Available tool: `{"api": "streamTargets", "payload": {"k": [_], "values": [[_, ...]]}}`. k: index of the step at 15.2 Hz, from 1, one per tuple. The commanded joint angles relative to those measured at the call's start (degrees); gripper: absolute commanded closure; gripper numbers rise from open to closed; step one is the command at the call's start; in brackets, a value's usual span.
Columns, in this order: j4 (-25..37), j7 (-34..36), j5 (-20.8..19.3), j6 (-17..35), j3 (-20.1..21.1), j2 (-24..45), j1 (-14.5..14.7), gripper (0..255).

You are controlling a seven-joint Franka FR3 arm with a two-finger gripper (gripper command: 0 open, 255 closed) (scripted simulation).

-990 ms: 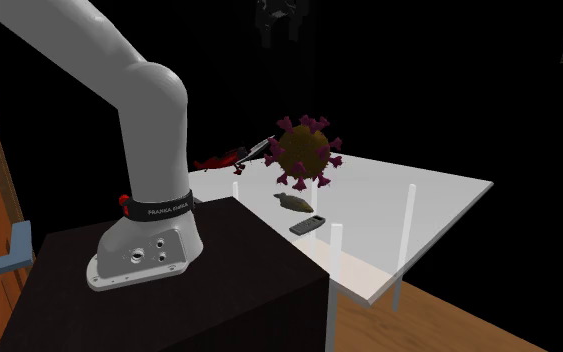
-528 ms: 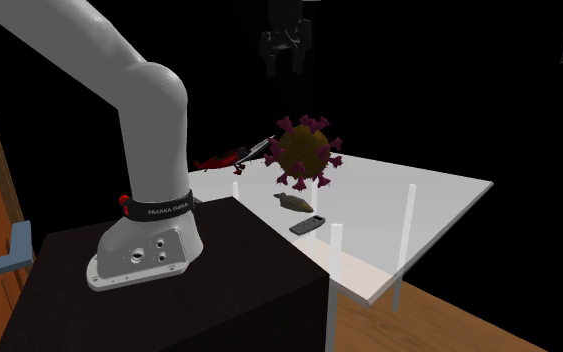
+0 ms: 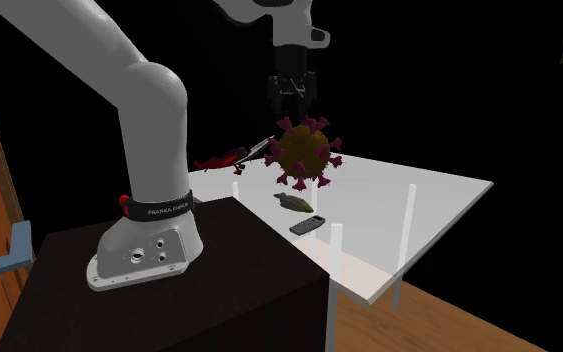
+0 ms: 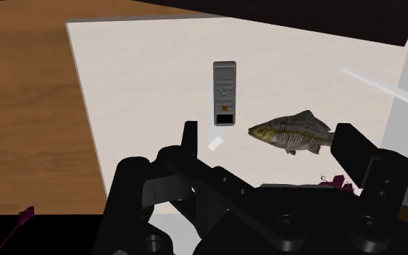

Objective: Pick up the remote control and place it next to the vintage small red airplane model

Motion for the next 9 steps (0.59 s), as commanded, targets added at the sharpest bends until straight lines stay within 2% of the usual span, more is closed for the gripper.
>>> {"api": "streamTargets", "payload": {"k": [1, 9], "values": [[-2.6, -0.1, 0.0, 5.7, -0.3, 2.5, -0.1, 0], [-9.0, 0.1, 0.6, 28.8, -1.0, 17.8, 0.0, 0]]}}
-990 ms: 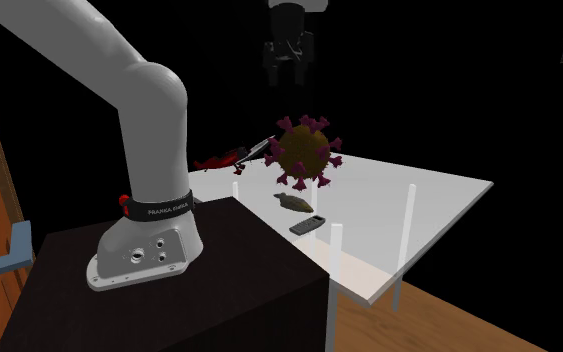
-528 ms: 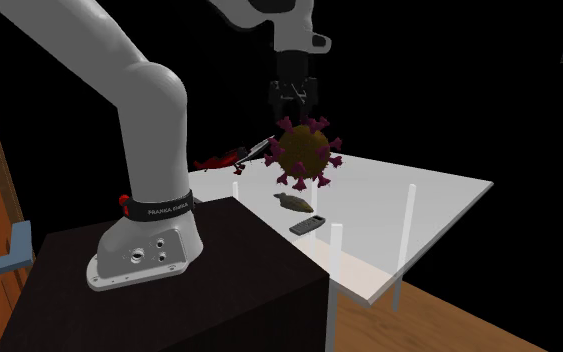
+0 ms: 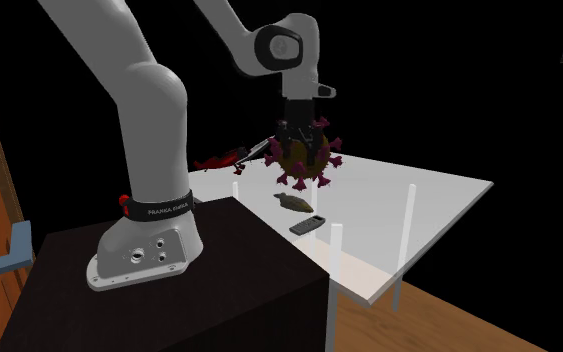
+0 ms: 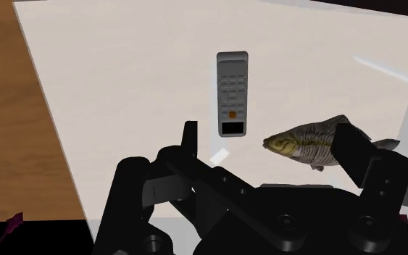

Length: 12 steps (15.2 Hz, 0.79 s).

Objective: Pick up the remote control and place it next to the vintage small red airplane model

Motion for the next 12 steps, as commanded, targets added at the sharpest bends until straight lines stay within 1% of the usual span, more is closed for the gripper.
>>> {"api": "streamTargets", "payload": {"k": [1, 4, 7, 10, 12], "values": [[-0.8, 0.0, 0.3, 6.5, -0.1, 5.1, 0.2, 0], [-0.9, -0.3, 1.1, 15.7, -0.5, 13.6, 0.6, 0], [0.1, -1.4, 2.9, 24.4, -0.9, 22.9, 1.3, 0], [2.3, -4.5, 7.4, 32.4, -0.4, 32.5, 1.9, 0], [4.1, -7.1, 10.8, 36.6, 1.4, 38.1, 0.9, 0]]}}
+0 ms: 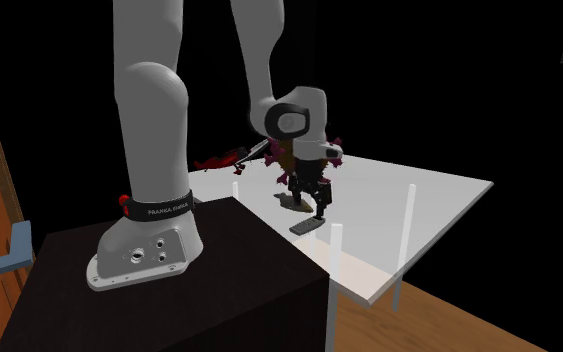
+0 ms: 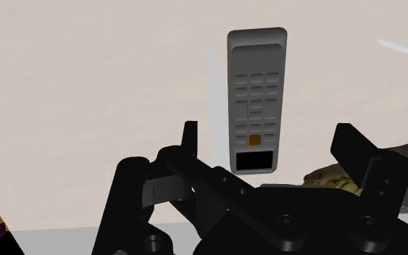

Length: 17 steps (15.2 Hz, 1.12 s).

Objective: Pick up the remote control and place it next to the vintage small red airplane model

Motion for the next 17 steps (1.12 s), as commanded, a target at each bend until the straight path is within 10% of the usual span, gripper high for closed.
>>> {"api": "streamTargets", "payload": {"k": [1, 15, 16, 17], "values": [[1.1, -1.2, 2.0, 3.4, 1.4, 4.2, -0.6, 0], [3.3, -2.4, 3.3, 9.1, 4.0, 12.1, -3.0, 0], [3.3, -2.4, 3.3, 9.1, 4.0, 12.1, -3.0, 255], [3.3, -2.4, 3.3, 9.1, 4.0, 12.1, -3.0, 255]]}}
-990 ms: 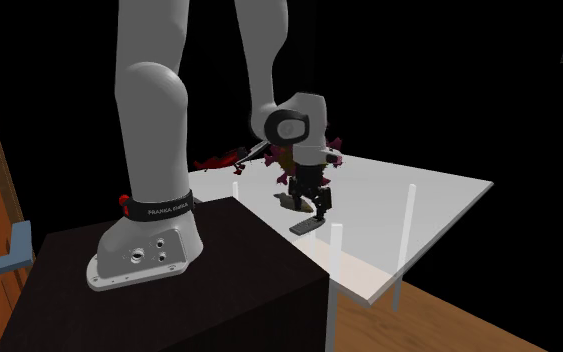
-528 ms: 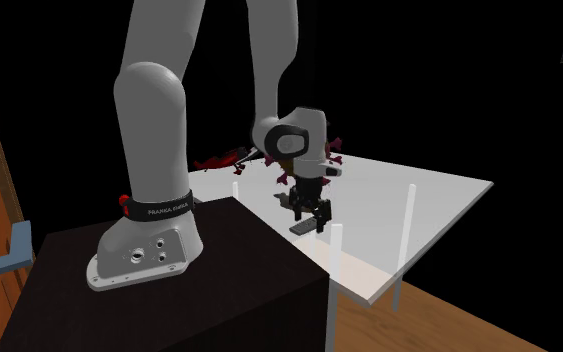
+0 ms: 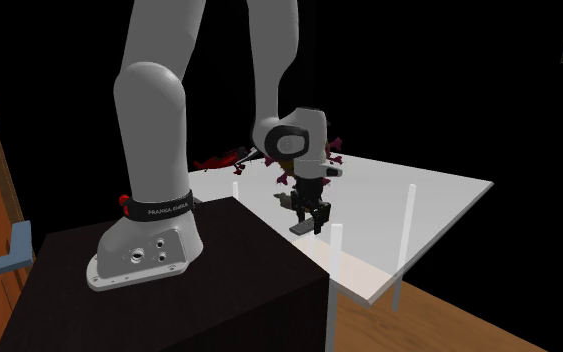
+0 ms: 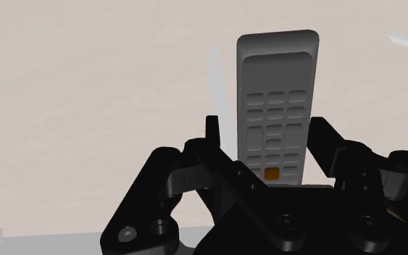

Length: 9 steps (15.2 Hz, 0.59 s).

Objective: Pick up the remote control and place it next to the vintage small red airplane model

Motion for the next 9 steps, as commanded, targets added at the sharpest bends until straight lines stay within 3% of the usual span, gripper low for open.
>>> {"api": "streamTargets", "payload": {"k": [1, 7, 9], "values": [[0.1, 0.0, -0.1, 0.0, 0.2, 0.3, 0.2, 255], [-0.1, -0.4, -0.1, 0.6, 0.6, 0.7, -0.5, 255], [-0.3, 0.0, -0.1, -0.8, -0.1, -0.9, 0.5, 255]]}}
